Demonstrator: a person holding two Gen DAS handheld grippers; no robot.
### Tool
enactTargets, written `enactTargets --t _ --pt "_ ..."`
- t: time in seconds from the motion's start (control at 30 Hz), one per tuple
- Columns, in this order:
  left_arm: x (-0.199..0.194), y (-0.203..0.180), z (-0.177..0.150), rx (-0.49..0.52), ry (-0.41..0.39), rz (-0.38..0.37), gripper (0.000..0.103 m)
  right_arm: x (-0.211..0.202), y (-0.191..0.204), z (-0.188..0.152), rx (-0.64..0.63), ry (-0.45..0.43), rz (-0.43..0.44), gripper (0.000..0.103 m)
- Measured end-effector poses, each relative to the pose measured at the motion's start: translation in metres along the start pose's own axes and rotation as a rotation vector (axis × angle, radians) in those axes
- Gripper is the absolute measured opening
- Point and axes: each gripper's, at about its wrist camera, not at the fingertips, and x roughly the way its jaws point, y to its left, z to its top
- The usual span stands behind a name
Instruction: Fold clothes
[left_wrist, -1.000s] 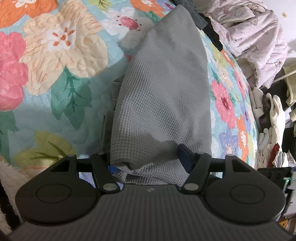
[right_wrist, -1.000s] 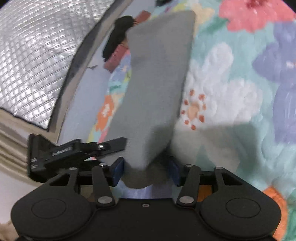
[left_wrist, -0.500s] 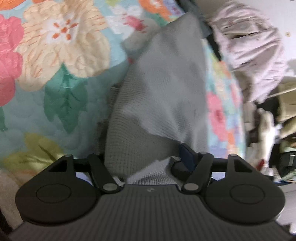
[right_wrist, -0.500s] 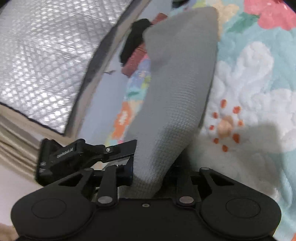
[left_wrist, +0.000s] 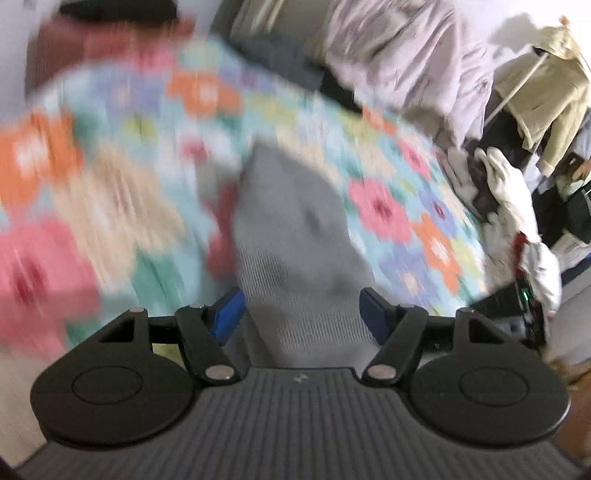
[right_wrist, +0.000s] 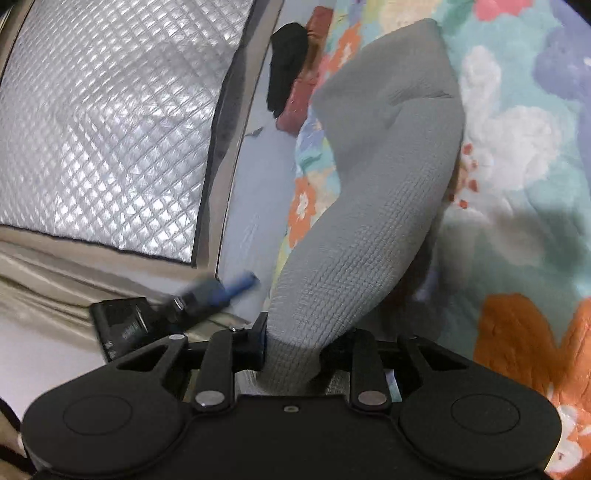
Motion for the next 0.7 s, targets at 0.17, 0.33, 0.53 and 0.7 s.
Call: enactTargets --t 0.17,0.33,0.53,0.7 --pt "0.058 0.009 0.026 0.096 -0.009 -0.183 0.066 0.000 -0.001 0.000 -0.002 0.003 0.000 0.030" --pt "0.145 0.022 0.017 0.100 0.310 -0.273 0.066 -0.001 -0.003 0.001 0.017 -0.009 0.010 0.030" --pt "0.146 0.035 0.019 0.053 0.299 -0.265 0.066 0.008 -0.008 0.012 0.085 -0.019 0.054 0.031" --pt "0.104 0.041 0.047 0.054 0.115 -0.179 0.068 0.020 -0.021 0.049 0.299 -0.079 0.143 0.031"
